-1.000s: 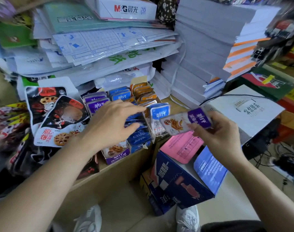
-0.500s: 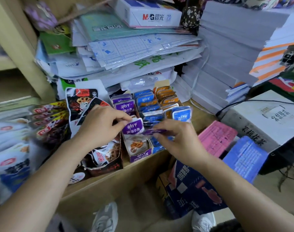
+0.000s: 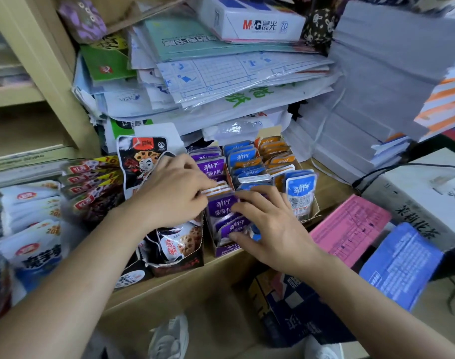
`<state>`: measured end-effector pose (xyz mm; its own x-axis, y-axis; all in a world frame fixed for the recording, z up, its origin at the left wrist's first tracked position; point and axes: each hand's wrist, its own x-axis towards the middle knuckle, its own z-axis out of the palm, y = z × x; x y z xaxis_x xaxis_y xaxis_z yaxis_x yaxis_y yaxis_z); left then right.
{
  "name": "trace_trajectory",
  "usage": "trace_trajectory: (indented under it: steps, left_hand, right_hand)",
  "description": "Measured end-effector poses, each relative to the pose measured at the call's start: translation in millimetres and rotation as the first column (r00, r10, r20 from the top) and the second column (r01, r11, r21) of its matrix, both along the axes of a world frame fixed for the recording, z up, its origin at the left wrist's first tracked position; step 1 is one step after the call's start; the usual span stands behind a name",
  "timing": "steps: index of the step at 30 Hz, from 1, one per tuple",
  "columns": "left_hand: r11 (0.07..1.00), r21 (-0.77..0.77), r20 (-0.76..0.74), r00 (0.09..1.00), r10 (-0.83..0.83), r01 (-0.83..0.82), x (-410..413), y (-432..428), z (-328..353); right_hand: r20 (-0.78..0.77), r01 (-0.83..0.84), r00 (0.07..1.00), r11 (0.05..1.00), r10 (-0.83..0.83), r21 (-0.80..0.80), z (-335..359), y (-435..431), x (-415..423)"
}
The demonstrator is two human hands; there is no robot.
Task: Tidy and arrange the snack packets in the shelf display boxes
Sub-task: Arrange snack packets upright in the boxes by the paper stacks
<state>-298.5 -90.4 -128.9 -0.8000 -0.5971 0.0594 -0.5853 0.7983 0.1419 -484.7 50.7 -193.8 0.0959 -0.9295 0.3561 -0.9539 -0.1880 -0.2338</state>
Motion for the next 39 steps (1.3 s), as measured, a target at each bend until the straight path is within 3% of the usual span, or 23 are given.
trace_trajectory:
  steps: [2,5,7,12,15,18,24,27,32,34,39]
  left_hand:
    - [0.995,0.069,0.064,0.995,-0.073,0.069,-1.9,-0.3,-3.0]
    - [0.943,0.331,-0.002,1.000,-0.031,0.030,6.1,0.5,-0.6]
    - [0.926,0.377,-0.027,0.999,-0.025,0.033,14.7,-0.4,-1.2]
    - [0.995,0.089,-0.107,0.994,-0.035,0.045,6.2,-4.9,-3.1]
    - [0.993,-0.112,0.048,0.999,-0.014,0.020,-9.9,-6.4,-10.3]
    - [0.982,-0.189,0.184,0.983,0.025,0.010,-21.5,-9.3,-17.5]
    - [0.964,-0.267,0.287,0.955,0.072,0.007,-25.4,-8.4,-23.0]
    - [0.965,-0.264,0.280,0.958,0.066,0.011,-27.8,-6.6,-23.4]
    - [0.997,0.066,0.099,0.994,-0.056,0.049,-11.9,-12.6,-8.6]
    - [0.991,0.117,0.106,0.992,-0.073,0.061,-6.1,-11.3,-5.1]
    - [1.000,0.002,0.208,0.978,0.004,-0.004,-17.6,-4.6,-11.7]
  right_hand:
    - [-0.004,-0.002,1.000,0.999,0.002,0.039,-0.6,-1.8,-1.9]
    - [0.013,-0.055,0.998,0.996,0.054,0.071,-0.9,1.7,-3.4]
    - [0.025,-0.091,0.996,0.994,0.089,0.066,0.3,6.6,-4.1]
    - [0.091,-0.084,0.993,0.996,0.081,0.037,-3.8,16.3,-8.0]
    - [0.170,-0.064,0.984,0.996,0.054,0.055,-4.1,18.6,-6.8]
    - [0.084,-0.080,0.994,0.993,0.073,0.090,-5.3,19.2,-7.2]
    - [-0.037,-0.088,0.995,0.995,0.090,0.044,-17.3,25.9,-6.9]
    - [-0.055,-0.089,0.994,0.996,0.090,0.032,-20.7,27.1,-6.4]
    - [-0.073,-0.080,0.994,0.996,0.083,0.036,-17.9,29.2,-6.0]
    - [-0.067,-0.080,0.994,0.996,0.082,0.038,-17.2,29.5,-6.3]
    - [-0.050,-0.066,0.996,0.996,0.068,0.055,-16.0,29.4,-5.6]
